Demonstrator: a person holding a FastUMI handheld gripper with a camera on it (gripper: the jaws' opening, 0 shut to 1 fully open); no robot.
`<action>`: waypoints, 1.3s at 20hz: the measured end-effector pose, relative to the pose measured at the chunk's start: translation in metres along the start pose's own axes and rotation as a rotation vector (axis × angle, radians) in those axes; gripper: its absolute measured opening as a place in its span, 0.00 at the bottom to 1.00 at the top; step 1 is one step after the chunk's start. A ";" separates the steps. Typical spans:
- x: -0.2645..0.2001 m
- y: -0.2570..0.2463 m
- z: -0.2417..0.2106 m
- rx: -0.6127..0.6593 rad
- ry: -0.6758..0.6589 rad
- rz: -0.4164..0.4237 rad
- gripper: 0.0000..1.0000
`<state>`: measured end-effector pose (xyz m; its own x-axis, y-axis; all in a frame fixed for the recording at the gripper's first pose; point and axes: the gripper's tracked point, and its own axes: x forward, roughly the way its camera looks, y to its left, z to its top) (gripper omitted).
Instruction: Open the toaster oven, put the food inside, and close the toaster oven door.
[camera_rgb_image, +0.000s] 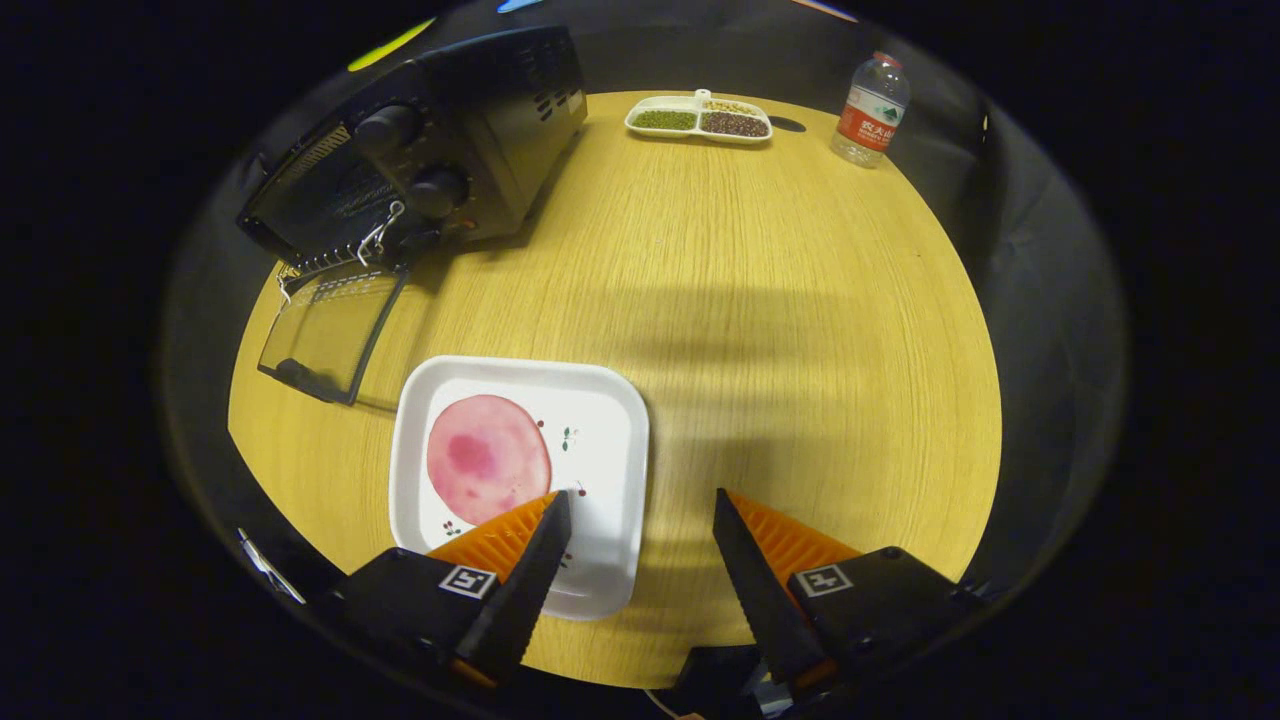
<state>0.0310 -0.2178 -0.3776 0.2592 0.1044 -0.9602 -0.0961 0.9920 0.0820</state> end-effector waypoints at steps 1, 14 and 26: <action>0.000 0.001 -0.001 -0.002 0.018 -0.004 0.86; 0.001 0.013 -0.005 0.249 0.089 0.124 0.02; -0.017 0.033 -0.018 0.676 0.033 0.338 0.02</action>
<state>0.0062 -0.1883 -0.3636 0.2902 0.4191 -0.8603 0.4477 0.7351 0.5091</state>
